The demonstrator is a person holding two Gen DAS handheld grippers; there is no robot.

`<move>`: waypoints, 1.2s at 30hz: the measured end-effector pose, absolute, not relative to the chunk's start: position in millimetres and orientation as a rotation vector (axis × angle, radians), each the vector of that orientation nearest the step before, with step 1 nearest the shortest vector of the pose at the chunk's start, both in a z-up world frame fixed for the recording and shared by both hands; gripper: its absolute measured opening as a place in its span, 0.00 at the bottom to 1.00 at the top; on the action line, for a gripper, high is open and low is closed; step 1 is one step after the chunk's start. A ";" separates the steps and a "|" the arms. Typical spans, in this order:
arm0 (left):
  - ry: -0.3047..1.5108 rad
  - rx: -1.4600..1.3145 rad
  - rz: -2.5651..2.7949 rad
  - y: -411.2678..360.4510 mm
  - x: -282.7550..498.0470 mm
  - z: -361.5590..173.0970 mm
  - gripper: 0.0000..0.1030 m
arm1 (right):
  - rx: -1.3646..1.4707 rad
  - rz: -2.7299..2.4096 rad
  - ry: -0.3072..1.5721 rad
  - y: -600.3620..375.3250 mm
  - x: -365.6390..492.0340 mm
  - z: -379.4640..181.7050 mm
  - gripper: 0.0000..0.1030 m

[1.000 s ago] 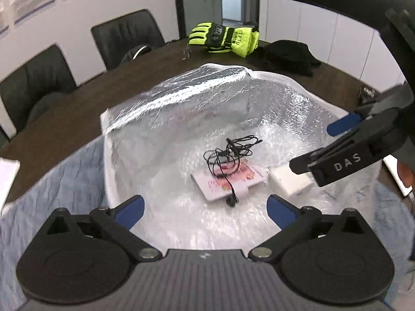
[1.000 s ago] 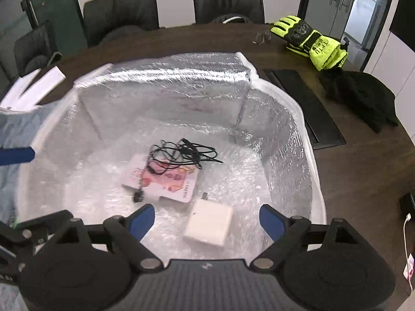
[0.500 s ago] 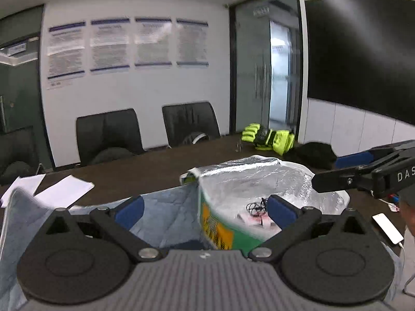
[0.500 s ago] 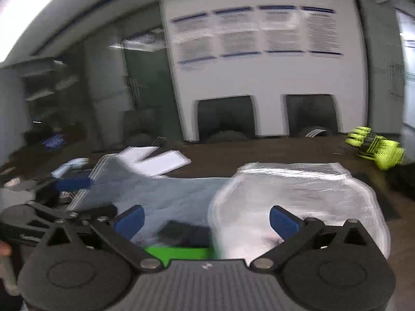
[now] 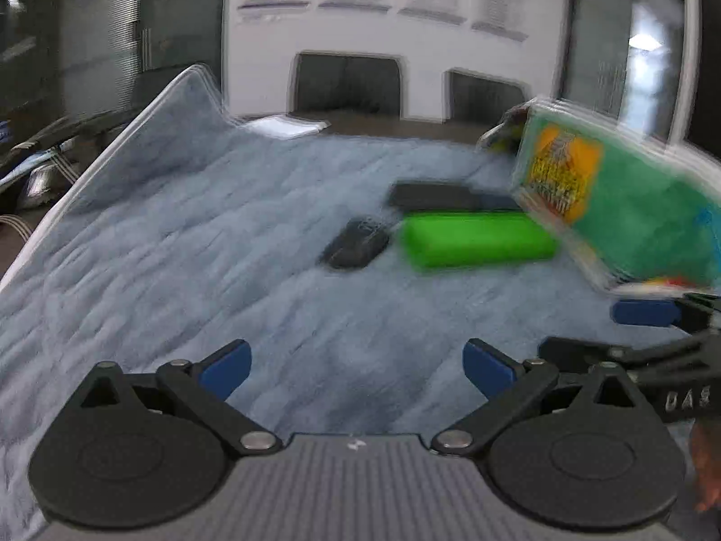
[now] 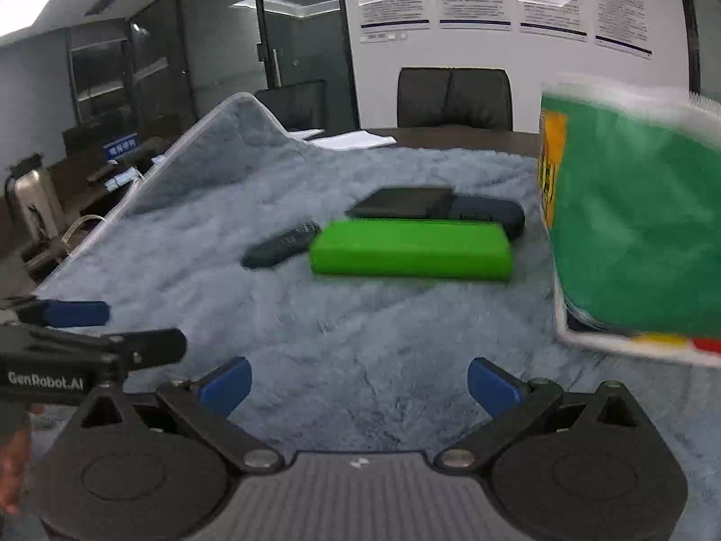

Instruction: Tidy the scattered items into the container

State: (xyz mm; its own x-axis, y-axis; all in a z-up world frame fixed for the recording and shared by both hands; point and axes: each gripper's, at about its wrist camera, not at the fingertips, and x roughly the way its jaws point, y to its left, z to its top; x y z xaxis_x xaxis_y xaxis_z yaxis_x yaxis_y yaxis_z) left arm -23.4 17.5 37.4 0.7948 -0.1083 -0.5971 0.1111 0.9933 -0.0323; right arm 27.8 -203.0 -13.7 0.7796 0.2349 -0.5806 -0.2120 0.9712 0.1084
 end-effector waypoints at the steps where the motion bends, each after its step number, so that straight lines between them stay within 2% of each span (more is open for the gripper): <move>1: 0.640 0.005 -0.105 19.7 -21.9 29.7 1.00 | 0.032 0.210 0.620 -203.2 29.9 -20.3 1.00; 4: 0.663 0.018 -0.102 18.8 -16.6 13.1 1.00 | 0.048 0.127 0.689 -208.3 44.6 -36.8 1.00; 8: 0.689 0.057 -0.075 8.8 -10.9 -2.8 1.00 | 0.037 0.126 0.683 -204.6 41.2 -37.7 1.00; 12: 0.688 0.036 -0.080 11.7 -13.0 -5.0 1.00 | -0.042 0.103 0.682 -192.3 38.8 -39.4 1.00; 36: 0.688 0.053 -0.072 8.2 -11.2 -8.8 1.00 | -0.013 0.113 0.688 -197.4 38.4 -42.2 1.00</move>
